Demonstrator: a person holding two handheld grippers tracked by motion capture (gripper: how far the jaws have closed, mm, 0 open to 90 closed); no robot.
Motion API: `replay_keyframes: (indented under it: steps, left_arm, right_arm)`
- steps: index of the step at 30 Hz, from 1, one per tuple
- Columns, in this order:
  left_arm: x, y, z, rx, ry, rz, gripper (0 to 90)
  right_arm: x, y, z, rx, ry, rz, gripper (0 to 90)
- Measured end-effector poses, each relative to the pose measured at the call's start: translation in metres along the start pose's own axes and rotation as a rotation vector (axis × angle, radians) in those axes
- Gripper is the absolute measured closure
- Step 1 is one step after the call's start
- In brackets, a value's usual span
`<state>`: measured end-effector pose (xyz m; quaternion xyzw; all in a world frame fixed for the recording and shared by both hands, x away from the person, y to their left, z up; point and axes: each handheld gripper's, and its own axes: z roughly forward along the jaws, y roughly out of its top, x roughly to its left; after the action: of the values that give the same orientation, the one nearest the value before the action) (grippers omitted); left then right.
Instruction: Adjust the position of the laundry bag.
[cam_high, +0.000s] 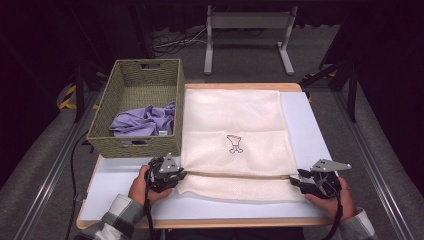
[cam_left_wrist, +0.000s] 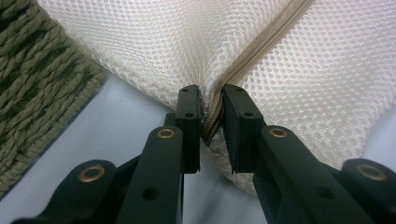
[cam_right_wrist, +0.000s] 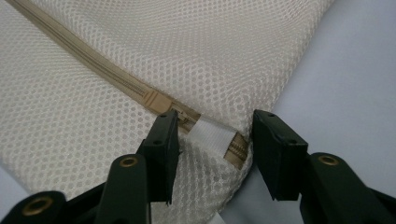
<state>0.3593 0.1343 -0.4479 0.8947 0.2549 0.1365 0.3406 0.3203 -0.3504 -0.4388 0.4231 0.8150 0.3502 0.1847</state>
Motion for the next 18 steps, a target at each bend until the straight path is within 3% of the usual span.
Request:
replay_keyframes:
  steps: [4,6,9,18]
  left_arm:
    - [0.0005,0.0004,0.0002,0.0,0.01,0.004,77.5]
    - [0.0003,0.0009,0.0002,0.005,0.021,0.009,77.5]
    - [0.0015,0.0011,-0.0001,0.01,0.038,0.01,77.4]
    - [0.0077,0.0017,0.0016,0.008,0.059,0.013,76.8]
  right_arm:
    - [0.0023,0.0014,0.0017,-0.004,-0.004,-0.013,62.0]
    - [0.0029,0.003,0.0022,-0.013,0.009,-0.012,72.2]
    - [0.0037,0.004,0.0043,-0.024,0.02,-0.006,78.5]
    - [0.0044,0.0067,0.006,-0.059,0.04,0.016,81.5]
